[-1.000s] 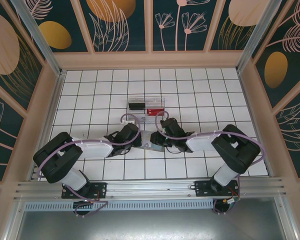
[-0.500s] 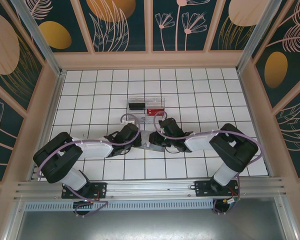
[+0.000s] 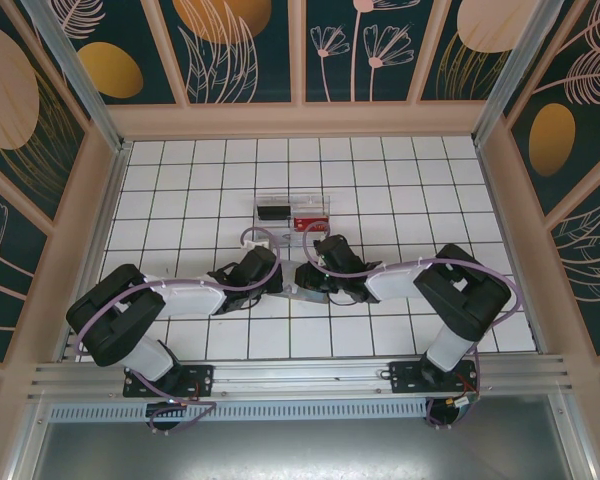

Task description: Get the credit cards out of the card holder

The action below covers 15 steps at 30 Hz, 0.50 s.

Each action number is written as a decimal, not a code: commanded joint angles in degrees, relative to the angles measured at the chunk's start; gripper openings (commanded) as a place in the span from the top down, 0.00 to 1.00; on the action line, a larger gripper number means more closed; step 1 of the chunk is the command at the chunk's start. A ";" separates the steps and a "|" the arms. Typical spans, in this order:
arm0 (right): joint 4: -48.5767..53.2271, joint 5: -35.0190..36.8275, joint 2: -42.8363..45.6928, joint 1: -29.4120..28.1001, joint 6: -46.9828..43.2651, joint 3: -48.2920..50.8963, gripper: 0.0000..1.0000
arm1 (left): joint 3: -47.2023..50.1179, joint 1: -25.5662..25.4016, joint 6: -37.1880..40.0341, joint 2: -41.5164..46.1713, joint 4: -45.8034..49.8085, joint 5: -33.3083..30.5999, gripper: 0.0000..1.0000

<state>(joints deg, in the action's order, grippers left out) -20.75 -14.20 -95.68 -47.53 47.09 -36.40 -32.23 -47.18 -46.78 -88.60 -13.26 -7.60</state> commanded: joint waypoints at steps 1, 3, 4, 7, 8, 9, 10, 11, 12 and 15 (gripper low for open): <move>-0.28 -0.25 -0.78 -0.64 0.36 -1.70 0.87 | 1.38 0.21 -0.68 -1.01 2.06 0.91 0.94; 0.00 0.35 -0.28 -0.55 0.70 -1.33 0.93 | 1.38 0.24 -0.63 -0.83 2.22 0.76 0.94; 0.29 0.69 0.13 -0.46 0.75 -1.06 0.95 | 1.41 0.19 -0.60 -0.79 2.20 0.66 0.94; 1.14 1.74 1.65 -0.21 0.94 -0.05 1.00 | 1.45 0.24 -0.59 -0.72 2.33 0.48 0.94; 1.28 1.95 2.15 -0.11 0.95 0.37 1.00 | 1.47 0.20 -0.59 -0.78 2.35 0.42 0.94; 1.54 2.20 2.76 0.06 1.00 0.82 1.00 | 1.47 0.17 -0.59 -0.79 2.31 0.39 0.94; 1.67 2.40 3.33 0.31 1.05 1.33 1.00 | 1.46 0.16 -0.59 -0.86 2.36 0.39 0.94; 1.69 2.42 3.84 0.54 1.02 1.78 1.00 | 1.35 0.24 -0.60 -0.88 2.41 0.39 0.94; 1.76 2.48 4.52 0.80 1.06 2.35 1.00 | 1.35 0.16 -0.59 -0.88 2.41 0.39 0.94; 1.77 2.67 6.38 1.36 1.06 4.06 1.00 | 1.38 0.24 -0.59 -0.79 2.49 0.34 0.94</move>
<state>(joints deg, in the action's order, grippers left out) -19.84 -12.88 -91.94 -46.78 48.16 -34.11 -32.21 -47.13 -46.78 -88.60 -13.32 -7.60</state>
